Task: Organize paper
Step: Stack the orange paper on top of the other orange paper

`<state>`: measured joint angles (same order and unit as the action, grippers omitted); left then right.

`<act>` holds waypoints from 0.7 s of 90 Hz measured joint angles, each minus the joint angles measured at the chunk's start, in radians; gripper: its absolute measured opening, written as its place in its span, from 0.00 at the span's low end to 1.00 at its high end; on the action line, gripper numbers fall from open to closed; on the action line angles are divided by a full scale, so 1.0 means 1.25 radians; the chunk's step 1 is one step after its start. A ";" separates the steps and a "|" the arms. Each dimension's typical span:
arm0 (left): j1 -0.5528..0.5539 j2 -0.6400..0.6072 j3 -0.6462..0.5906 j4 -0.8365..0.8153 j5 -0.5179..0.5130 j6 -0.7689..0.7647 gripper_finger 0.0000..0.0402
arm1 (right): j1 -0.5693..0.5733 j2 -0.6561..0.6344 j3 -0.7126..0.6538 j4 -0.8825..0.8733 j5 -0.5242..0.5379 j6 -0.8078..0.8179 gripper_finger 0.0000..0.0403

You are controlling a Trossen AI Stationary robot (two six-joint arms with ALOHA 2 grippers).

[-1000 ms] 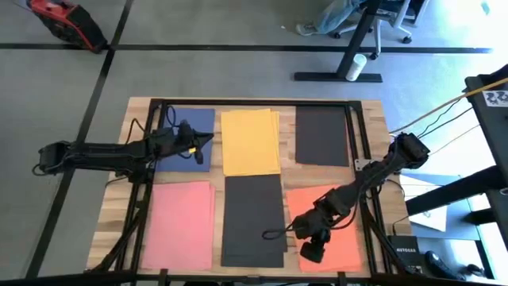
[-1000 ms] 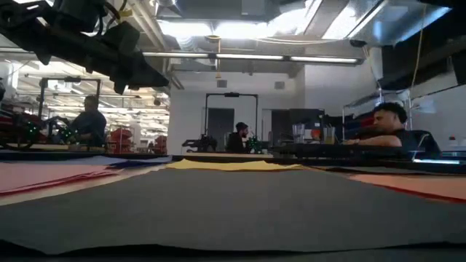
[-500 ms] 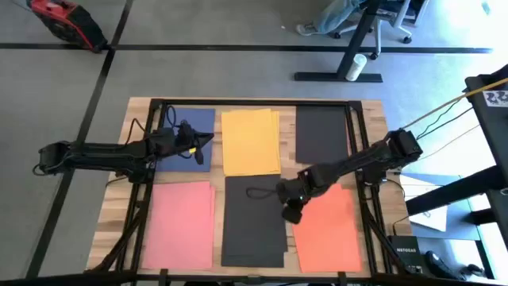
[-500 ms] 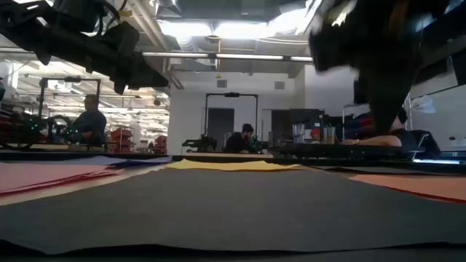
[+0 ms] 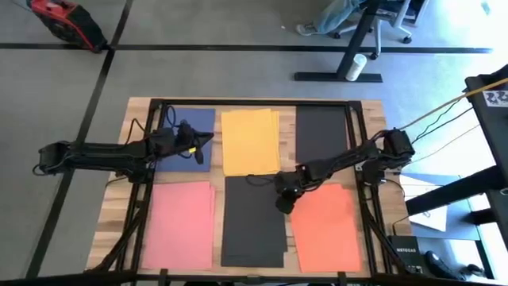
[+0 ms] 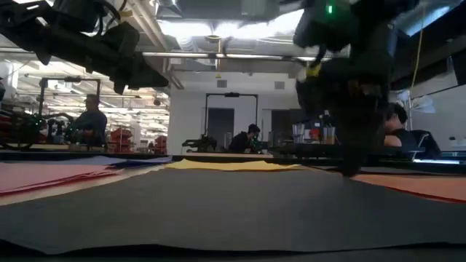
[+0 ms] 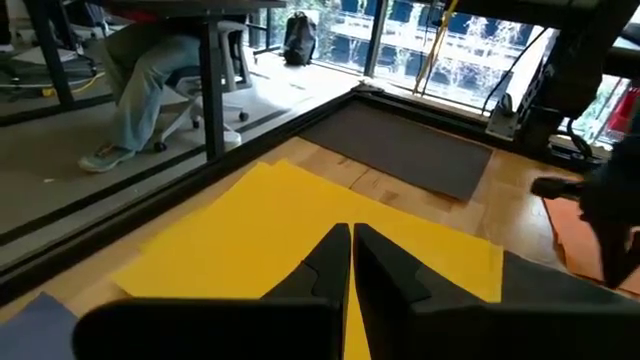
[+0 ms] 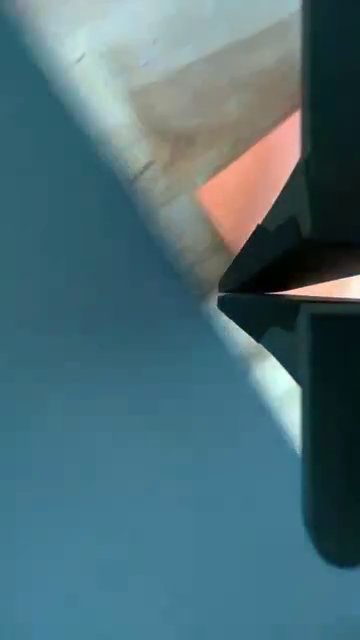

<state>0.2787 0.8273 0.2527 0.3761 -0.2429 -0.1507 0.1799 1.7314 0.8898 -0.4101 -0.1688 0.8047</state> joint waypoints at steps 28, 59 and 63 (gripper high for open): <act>0.000 0.001 0.000 0.000 -0.004 0.001 0.00 | 0.002 0.002 0.003 -0.018 0.002 0.033 0.00; 0.000 0.001 0.000 -0.001 -0.004 0.001 0.00 | 0.002 0.002 0.003 -0.067 0.009 0.089 0.00; 0.000 0.001 0.000 -0.001 -0.004 0.001 0.00 | 0.002 0.002 0.003 -0.073 0.009 0.097 0.00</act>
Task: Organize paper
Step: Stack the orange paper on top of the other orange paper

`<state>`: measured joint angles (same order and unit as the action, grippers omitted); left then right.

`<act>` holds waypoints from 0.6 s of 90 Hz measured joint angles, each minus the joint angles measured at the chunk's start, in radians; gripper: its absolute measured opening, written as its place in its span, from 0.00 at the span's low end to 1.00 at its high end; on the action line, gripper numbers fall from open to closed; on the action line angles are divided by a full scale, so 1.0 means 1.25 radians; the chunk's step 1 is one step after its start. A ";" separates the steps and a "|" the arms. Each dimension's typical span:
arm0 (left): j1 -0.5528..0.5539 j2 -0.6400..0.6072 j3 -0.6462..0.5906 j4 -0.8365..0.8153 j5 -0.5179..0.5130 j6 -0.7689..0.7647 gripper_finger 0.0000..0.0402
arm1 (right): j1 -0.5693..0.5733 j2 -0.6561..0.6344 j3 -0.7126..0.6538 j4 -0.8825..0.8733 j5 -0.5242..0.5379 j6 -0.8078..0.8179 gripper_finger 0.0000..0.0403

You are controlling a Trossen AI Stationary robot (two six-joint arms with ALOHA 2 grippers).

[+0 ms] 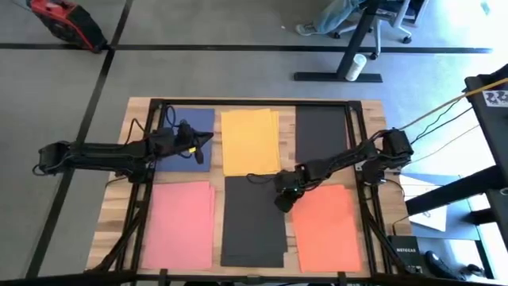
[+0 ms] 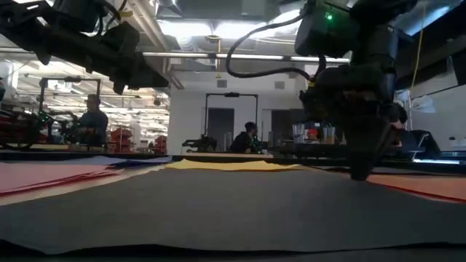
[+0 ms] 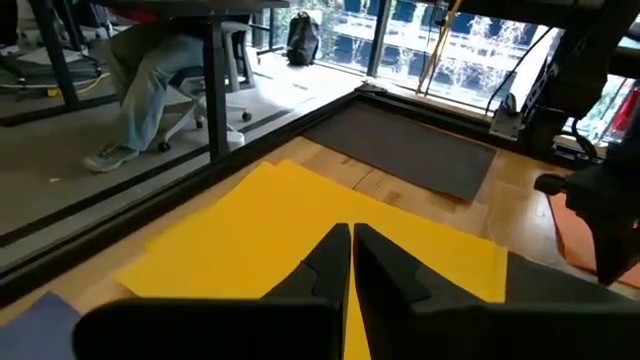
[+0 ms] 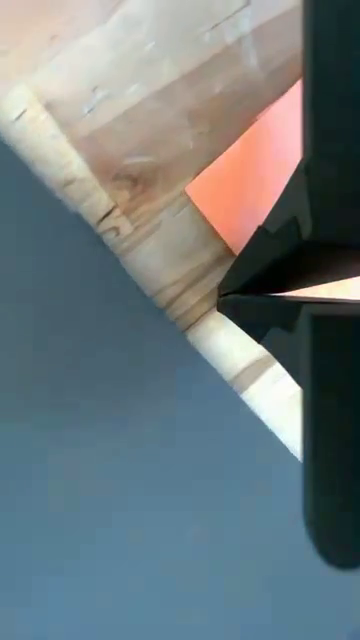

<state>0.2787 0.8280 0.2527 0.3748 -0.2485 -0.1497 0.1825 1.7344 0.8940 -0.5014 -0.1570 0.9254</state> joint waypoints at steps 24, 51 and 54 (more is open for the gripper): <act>0.000 0.000 0.000 -0.001 0.000 0.000 0.00 | 0.000 0.000 0.000 -0.031 0.005 0.014 0.00; 0.000 0.000 0.000 -0.001 0.000 0.000 0.00 | 0.000 0.000 -0.001 -0.056 0.005 0.029 0.00; 0.000 0.000 0.000 -0.001 0.000 0.000 0.00 | 0.000 0.000 -0.001 -0.056 0.005 0.029 0.00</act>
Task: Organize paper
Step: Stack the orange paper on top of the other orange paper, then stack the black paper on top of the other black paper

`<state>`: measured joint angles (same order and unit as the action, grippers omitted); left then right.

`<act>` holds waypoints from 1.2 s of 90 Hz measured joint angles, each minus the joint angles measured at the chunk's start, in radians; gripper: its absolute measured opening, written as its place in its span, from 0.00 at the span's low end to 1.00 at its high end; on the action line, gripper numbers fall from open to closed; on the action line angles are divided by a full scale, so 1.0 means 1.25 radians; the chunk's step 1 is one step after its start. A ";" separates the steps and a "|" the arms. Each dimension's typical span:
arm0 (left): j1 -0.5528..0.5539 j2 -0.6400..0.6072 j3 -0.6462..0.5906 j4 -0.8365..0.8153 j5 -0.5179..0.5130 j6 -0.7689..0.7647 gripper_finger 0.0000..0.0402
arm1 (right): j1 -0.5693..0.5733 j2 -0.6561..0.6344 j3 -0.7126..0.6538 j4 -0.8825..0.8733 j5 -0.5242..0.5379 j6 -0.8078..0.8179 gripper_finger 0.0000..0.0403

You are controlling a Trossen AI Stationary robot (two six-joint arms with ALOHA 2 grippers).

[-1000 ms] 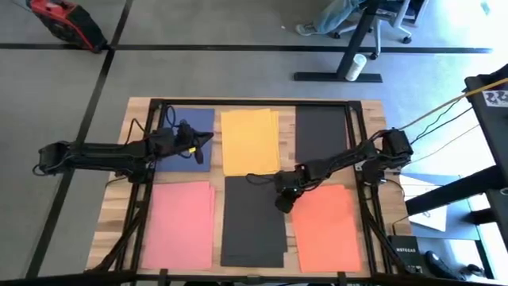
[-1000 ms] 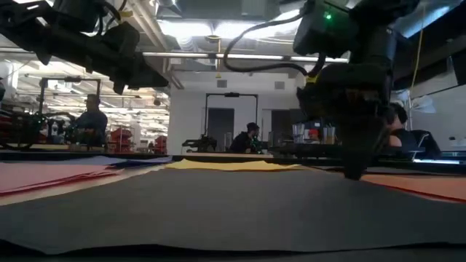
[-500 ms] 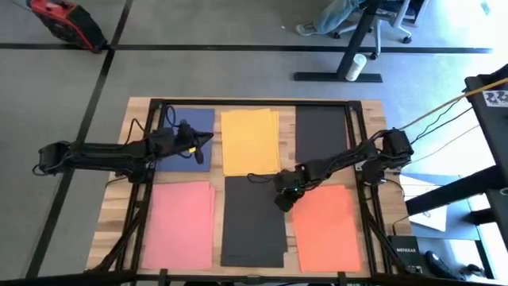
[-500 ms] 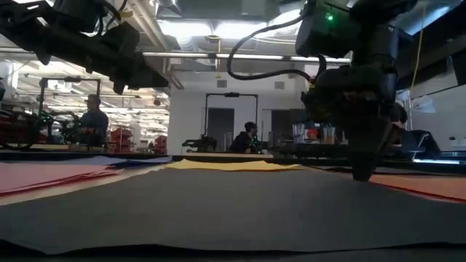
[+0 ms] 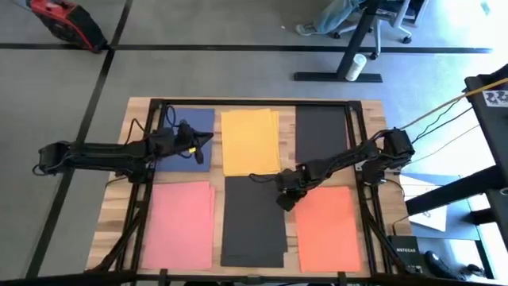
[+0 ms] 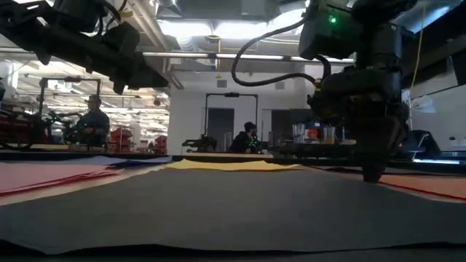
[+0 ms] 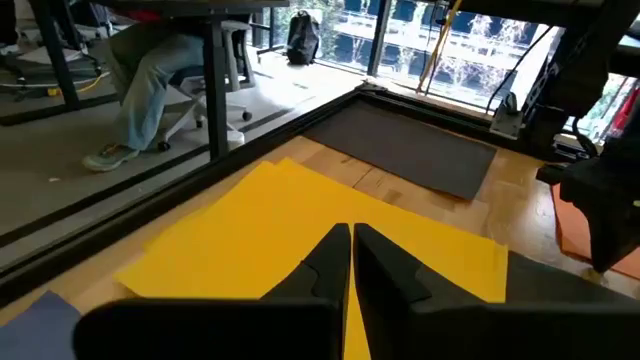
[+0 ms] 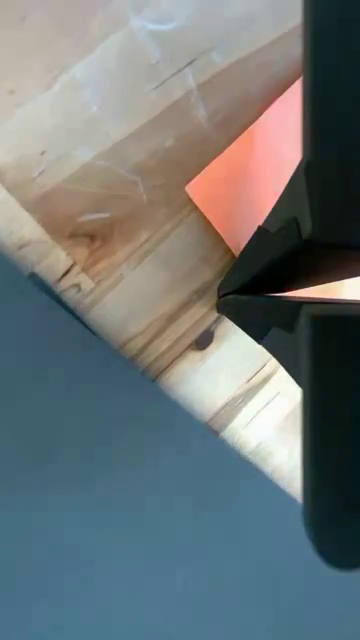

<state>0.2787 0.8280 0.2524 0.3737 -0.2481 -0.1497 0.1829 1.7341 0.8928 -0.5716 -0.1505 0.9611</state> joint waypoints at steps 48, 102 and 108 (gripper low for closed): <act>0.000 0.000 0.000 -0.005 0.000 0.000 0.00 | 0.000 -0.081 -0.006 -0.045 0.051 -0.037 0.00; 0.000 0.000 0.000 -0.004 -0.002 0.000 0.00 | -0.111 -0.082 -0.004 -0.171 0.315 -0.336 0.30; 0.000 0.000 0.000 -0.004 -0.002 0.000 0.00 | -0.112 -0.082 -0.004 -0.160 0.339 -0.364 0.34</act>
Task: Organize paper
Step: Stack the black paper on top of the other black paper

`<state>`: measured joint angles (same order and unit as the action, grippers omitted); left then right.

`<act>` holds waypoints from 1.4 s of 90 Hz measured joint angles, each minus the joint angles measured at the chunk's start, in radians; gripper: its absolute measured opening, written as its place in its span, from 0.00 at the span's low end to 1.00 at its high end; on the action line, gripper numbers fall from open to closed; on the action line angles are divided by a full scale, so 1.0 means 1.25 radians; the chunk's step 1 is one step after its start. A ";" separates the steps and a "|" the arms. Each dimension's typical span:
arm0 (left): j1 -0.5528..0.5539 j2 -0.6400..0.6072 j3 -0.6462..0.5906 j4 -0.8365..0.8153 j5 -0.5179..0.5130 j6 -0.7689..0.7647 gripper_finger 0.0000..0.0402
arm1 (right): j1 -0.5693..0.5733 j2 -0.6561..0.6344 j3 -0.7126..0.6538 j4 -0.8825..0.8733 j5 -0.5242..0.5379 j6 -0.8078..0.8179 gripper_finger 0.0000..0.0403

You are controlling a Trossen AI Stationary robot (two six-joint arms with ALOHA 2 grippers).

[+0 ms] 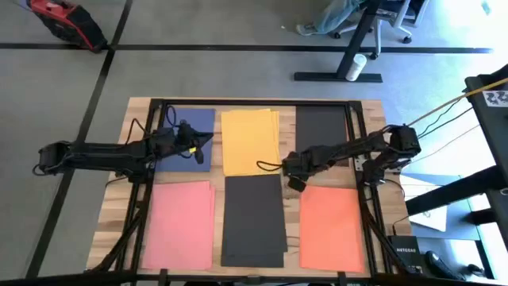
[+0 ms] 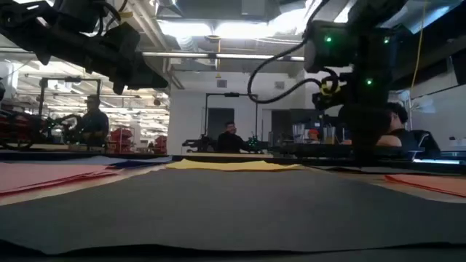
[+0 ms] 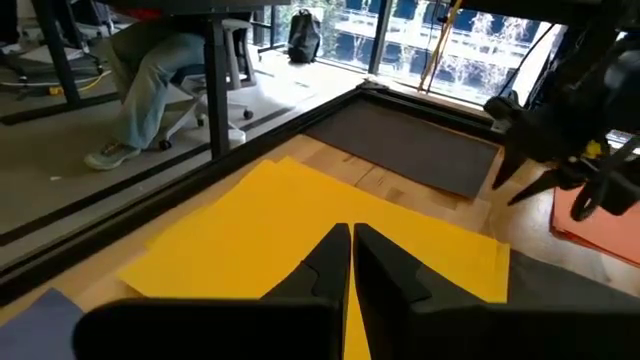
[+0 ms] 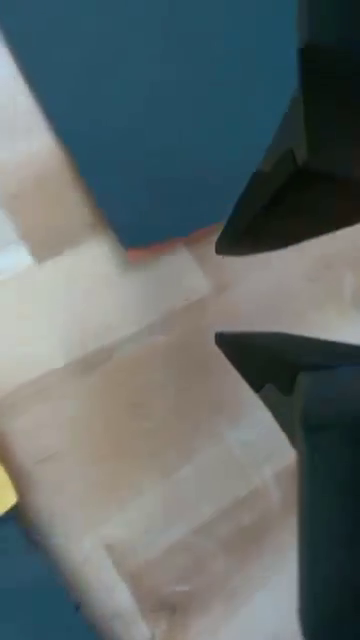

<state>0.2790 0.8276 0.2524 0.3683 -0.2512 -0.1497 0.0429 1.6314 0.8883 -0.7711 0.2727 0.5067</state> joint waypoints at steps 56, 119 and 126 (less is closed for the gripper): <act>0.001 0.000 0.000 -0.014 -0.001 0.007 0.00 | -0.032 0.055 0.000 0.057 0.113 -0.117 0.34; 0.004 0.000 0.000 -0.018 -0.003 0.015 0.00 | 0.003 0.022 0.078 -0.101 0.066 -0.075 0.00; 0.004 0.000 0.000 -0.018 -0.003 0.015 0.00 | 0.025 -0.004 0.105 -0.119 0.001 -0.058 0.00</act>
<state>0.2844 0.8276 0.2527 0.3462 -0.2550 -0.1307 0.0746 1.6263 1.0198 -0.9196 0.2740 0.4347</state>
